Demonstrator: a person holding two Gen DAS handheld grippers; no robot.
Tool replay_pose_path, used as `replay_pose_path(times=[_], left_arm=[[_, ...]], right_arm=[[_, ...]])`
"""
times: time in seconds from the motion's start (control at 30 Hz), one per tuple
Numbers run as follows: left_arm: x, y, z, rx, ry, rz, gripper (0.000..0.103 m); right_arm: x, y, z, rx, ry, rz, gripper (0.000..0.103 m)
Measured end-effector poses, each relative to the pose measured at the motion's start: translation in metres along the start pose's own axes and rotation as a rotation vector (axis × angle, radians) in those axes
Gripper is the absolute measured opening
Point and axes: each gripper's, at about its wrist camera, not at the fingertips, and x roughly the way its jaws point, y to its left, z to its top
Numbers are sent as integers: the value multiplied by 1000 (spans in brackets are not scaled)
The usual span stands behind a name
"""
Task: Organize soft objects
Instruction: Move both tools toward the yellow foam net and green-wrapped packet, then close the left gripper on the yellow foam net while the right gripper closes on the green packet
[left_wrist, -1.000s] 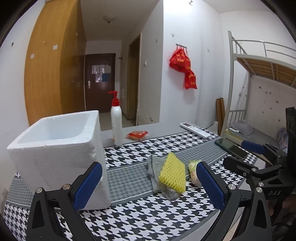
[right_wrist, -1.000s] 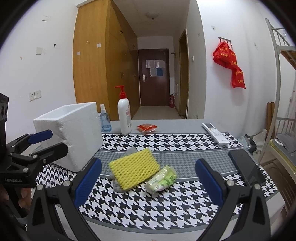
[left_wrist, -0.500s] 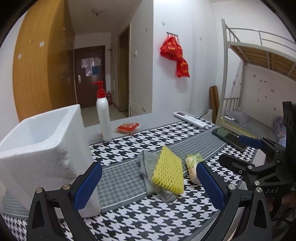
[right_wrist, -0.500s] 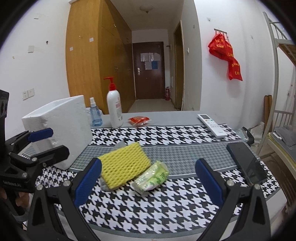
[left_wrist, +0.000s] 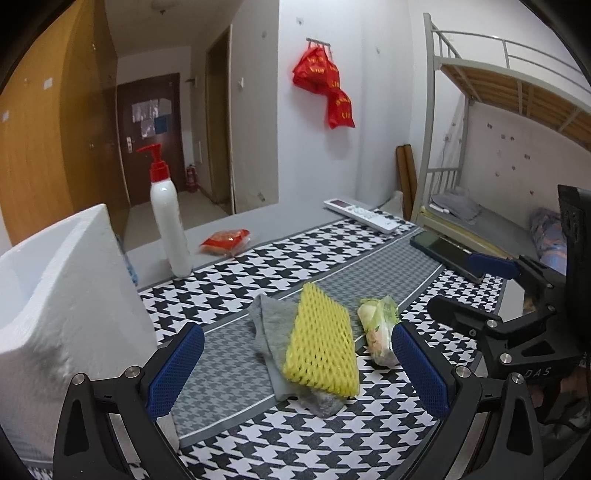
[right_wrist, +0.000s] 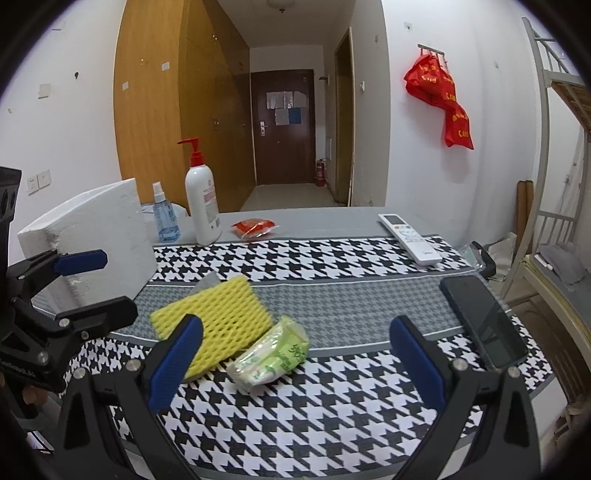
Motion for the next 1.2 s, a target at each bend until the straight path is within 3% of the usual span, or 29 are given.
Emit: replay_pose_path(times=[0.27, 0.5, 0.77, 0.83, 0.97, 1.2], left_arm=[[20, 0, 0, 10, 50, -23, 101], [39, -1, -5, 17, 122, -54, 95], [56, 1, -13, -4, 197, -78, 76], [57, 0, -15, 0, 201, -81, 64], [58, -3, -17, 12, 199, -96, 53], [56, -6, -21, 39, 178, -121, 22]], right_arm=[[8, -8, -4, 21, 17, -17, 102], [15, -9, -6, 44, 39, -7, 102], [24, -10, -8, 43, 67, -14, 102], [25, -10, -8, 45, 70, -15, 102], [28, -11, -9, 46, 81, -19, 102], [35, -10, -10, 46, 104, -15, 102]])
